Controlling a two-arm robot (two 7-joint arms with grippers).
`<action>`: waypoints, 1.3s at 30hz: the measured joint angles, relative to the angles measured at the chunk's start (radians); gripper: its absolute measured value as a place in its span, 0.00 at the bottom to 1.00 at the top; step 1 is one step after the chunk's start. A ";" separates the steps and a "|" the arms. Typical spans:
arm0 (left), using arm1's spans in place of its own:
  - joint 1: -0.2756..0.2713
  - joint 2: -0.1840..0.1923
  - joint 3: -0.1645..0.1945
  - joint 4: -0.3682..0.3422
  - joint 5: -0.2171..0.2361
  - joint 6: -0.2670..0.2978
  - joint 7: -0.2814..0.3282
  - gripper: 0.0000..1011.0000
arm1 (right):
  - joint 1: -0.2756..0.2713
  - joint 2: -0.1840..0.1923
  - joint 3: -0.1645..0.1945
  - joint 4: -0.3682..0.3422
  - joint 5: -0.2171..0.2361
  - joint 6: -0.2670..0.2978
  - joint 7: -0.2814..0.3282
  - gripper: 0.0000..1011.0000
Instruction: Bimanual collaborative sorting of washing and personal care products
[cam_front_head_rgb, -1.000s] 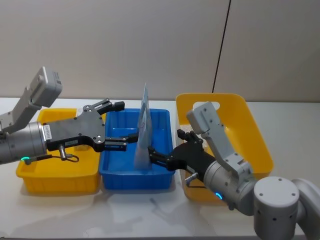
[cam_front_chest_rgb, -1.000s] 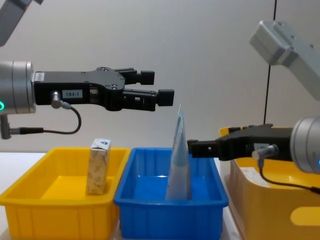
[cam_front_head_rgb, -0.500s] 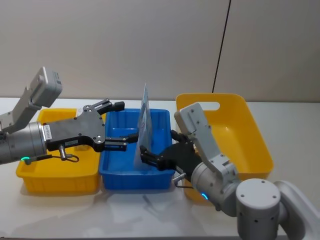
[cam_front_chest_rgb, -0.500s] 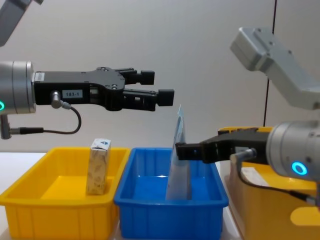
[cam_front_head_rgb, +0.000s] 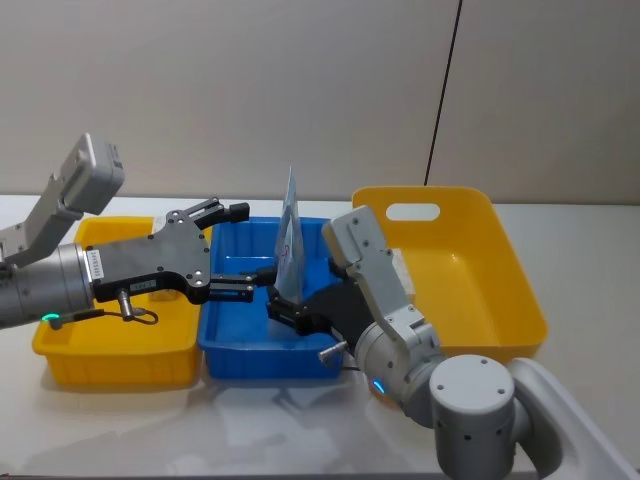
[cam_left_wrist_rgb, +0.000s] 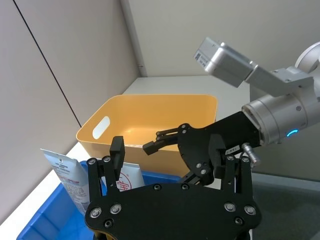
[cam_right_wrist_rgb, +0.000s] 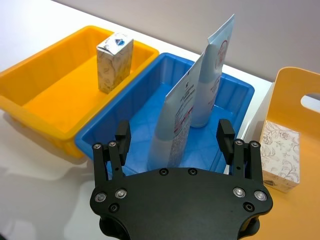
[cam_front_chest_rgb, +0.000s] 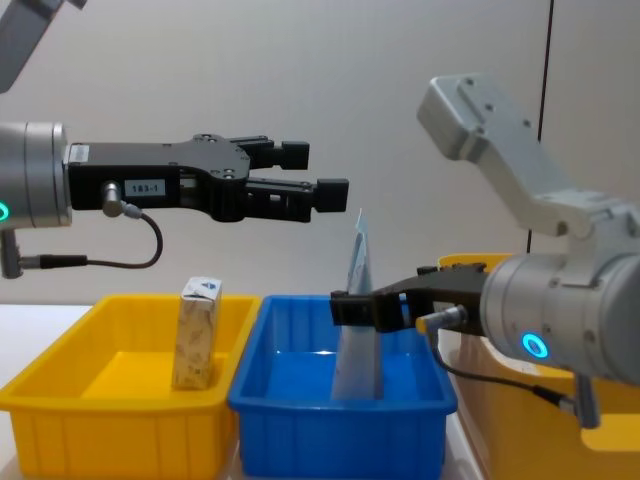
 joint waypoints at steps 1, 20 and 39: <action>0.000 0.000 0.000 0.000 0.000 0.000 0.000 0.99 | 0.005 -0.006 -0.002 0.011 -0.006 -0.003 -0.005 0.99; 0.000 0.000 0.000 0.000 0.000 0.000 0.000 0.99 | 0.066 -0.067 -0.018 0.135 -0.055 -0.028 -0.039 0.99; 0.000 0.000 0.000 0.000 0.000 0.000 0.000 0.99 | 0.111 -0.105 -0.021 0.227 -0.088 -0.060 -0.056 0.87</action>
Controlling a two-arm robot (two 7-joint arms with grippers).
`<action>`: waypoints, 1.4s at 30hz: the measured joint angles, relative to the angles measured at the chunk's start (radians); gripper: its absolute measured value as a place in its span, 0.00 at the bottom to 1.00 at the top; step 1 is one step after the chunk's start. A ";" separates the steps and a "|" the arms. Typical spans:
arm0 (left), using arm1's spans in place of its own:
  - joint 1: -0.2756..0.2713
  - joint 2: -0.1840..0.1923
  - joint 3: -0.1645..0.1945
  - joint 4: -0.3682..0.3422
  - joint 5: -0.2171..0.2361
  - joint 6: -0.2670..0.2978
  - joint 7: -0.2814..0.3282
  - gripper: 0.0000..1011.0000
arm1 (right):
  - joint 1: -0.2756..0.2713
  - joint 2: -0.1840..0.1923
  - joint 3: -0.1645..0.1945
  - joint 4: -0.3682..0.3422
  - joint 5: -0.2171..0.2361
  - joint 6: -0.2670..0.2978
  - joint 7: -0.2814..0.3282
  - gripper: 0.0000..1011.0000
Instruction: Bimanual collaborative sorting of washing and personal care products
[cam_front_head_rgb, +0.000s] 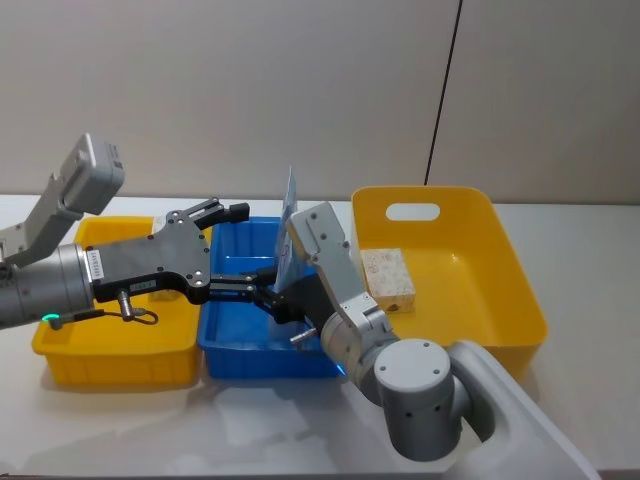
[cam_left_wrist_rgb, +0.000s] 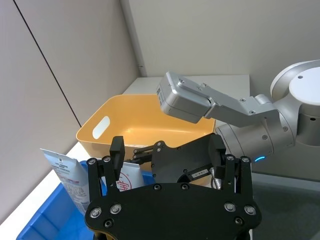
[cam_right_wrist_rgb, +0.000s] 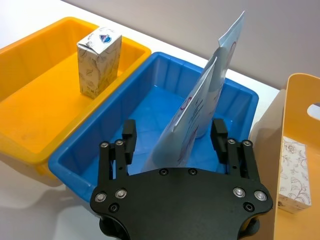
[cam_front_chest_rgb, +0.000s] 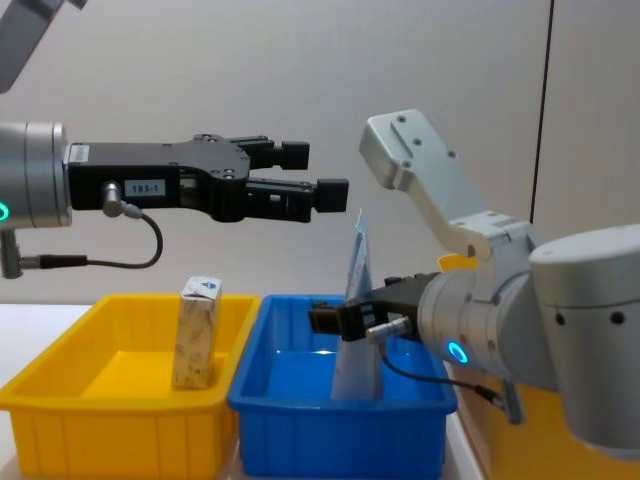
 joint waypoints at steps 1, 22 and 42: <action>0.000 0.000 0.000 0.000 0.000 0.000 0.000 0.99 | 0.002 -0.002 0.000 0.004 -0.001 -0.001 -0.001 0.84; 0.000 0.000 0.000 0.000 0.000 0.000 0.000 0.99 | 0.013 -0.012 0.000 0.027 -0.010 -0.011 -0.006 0.20; 0.000 0.000 0.000 0.000 0.000 0.000 0.000 0.99 | 0.013 -0.007 0.006 0.027 -0.012 -0.016 -0.003 0.11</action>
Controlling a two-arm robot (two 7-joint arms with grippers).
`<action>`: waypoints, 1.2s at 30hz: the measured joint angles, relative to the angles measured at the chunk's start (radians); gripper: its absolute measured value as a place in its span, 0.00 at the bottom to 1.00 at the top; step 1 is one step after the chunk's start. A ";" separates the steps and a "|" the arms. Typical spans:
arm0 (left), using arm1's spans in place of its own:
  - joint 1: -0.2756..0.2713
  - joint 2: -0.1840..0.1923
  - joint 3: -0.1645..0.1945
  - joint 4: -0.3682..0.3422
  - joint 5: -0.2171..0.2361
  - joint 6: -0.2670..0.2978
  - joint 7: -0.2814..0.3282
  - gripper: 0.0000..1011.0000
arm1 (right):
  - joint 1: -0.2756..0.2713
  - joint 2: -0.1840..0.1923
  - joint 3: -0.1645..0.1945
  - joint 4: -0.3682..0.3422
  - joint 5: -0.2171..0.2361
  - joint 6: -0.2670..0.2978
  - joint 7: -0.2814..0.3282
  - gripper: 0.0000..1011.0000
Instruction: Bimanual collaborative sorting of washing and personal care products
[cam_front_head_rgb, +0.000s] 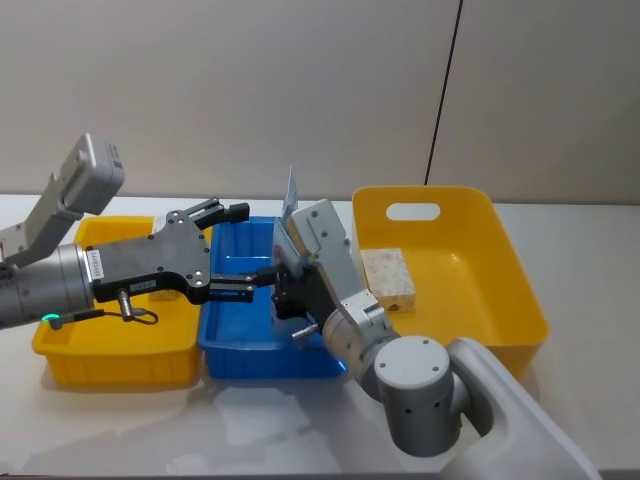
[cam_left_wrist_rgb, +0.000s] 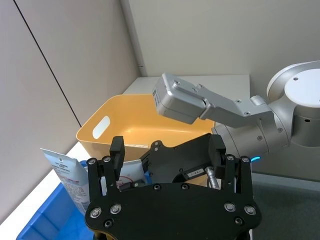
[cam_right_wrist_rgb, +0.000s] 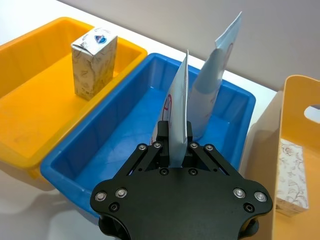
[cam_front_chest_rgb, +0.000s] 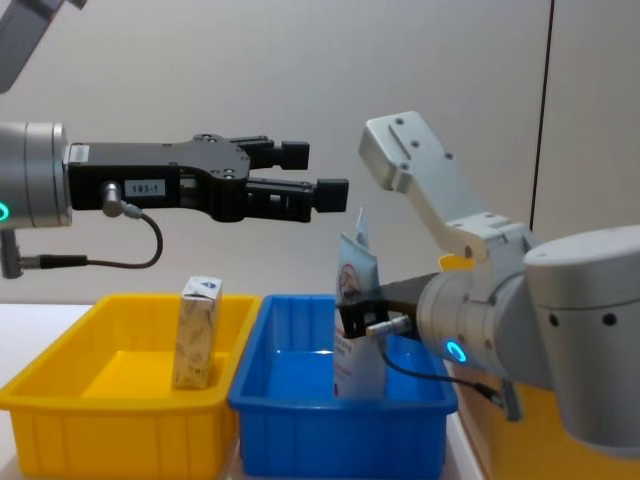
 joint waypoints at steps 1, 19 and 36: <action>0.000 0.000 0.000 0.000 0.000 0.000 0.000 0.99 | 0.000 0.002 0.001 -0.001 0.000 -0.001 0.002 0.11; 0.000 0.000 0.000 0.000 0.000 0.000 0.000 0.99 | 0.021 0.069 0.059 -0.052 0.011 -0.065 0.062 0.11; 0.000 0.000 0.000 0.000 0.000 0.000 0.000 0.99 | 0.043 0.104 0.145 -0.134 0.060 -0.086 0.117 0.11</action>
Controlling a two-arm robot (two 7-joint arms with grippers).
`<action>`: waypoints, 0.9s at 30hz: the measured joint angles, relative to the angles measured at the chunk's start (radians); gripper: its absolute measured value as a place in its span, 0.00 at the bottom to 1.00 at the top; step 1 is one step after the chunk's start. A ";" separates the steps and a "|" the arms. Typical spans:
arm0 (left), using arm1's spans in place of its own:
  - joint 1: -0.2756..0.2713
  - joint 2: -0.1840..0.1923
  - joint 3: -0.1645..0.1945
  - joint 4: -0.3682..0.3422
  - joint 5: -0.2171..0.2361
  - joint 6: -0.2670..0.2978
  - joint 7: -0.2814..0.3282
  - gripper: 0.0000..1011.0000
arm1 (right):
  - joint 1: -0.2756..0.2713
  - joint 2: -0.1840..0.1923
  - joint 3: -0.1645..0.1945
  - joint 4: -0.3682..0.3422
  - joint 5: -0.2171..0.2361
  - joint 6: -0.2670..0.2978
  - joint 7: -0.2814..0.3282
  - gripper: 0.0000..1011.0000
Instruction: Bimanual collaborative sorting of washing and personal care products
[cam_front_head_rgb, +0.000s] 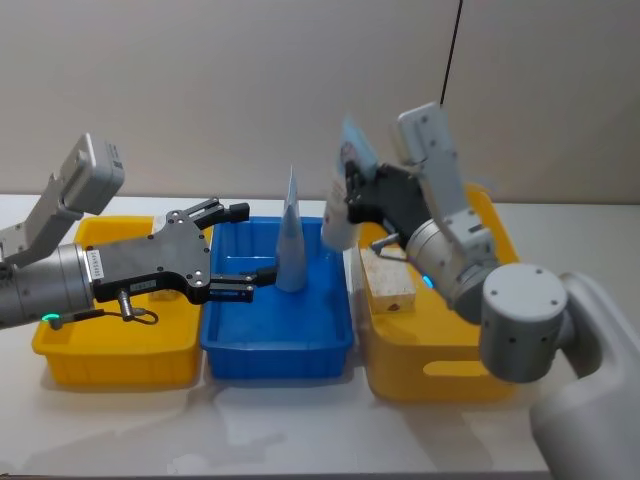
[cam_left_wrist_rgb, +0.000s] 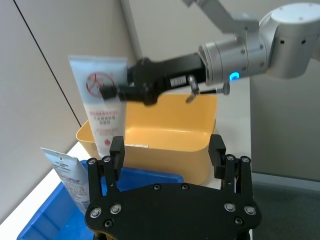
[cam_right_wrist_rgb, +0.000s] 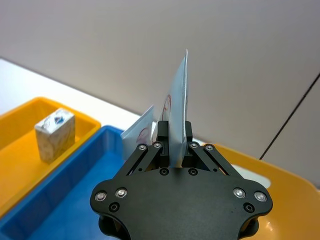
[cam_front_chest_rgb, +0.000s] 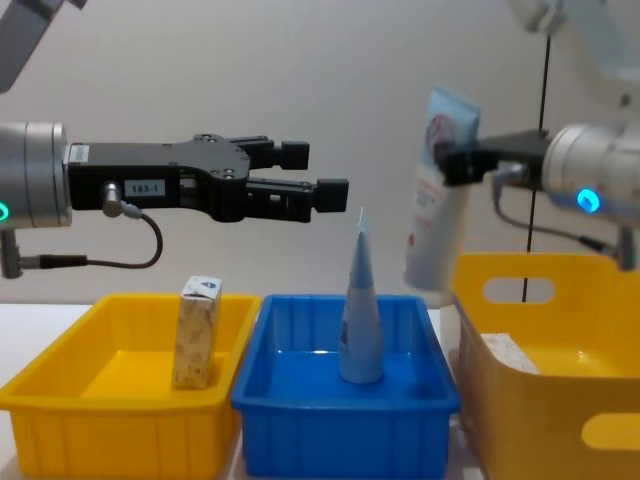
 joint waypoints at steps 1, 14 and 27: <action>0.000 0.000 0.000 0.000 0.000 0.000 0.000 0.99 | 0.001 0.002 0.008 -0.007 0.004 0.000 0.001 0.11; 0.000 0.000 0.000 0.000 0.000 0.000 0.000 0.99 | 0.000 0.021 0.084 -0.064 0.023 0.032 -0.006 0.11; 0.000 0.000 0.000 0.000 0.000 0.000 0.000 0.99 | -0.045 0.044 0.130 -0.103 0.022 0.117 -0.020 0.11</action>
